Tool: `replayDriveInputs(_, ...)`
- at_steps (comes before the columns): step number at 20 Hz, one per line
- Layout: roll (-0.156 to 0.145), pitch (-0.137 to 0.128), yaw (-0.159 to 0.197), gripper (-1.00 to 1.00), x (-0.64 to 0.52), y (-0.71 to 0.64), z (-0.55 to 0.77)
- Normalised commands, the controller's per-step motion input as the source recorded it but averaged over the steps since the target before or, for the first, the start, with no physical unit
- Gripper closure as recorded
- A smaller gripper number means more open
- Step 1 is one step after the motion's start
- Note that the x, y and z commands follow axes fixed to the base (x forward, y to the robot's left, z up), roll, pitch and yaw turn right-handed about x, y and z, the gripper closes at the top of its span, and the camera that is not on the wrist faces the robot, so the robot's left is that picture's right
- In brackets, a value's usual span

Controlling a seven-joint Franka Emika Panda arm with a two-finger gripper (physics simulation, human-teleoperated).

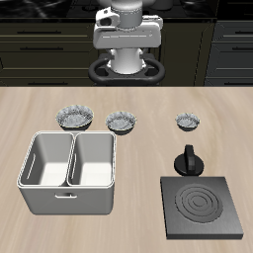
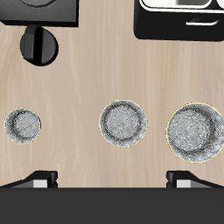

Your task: Place the largest bowl inside the left compartment of the bowl drainer

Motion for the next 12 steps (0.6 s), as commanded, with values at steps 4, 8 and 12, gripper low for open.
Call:
replayDriveInputs(4, -0.011, 0.009, 0.0, -1.0, 0.09, -0.3, -0.06)
replayDriveInputs(8, -0.006, 0.015, -0.002, -1.0, 0.15, -0.51, -0.12)
replayDriveInputs(12, -0.052, 0.027, 0.066, -1.0, 0.12, -0.6, -0.18)
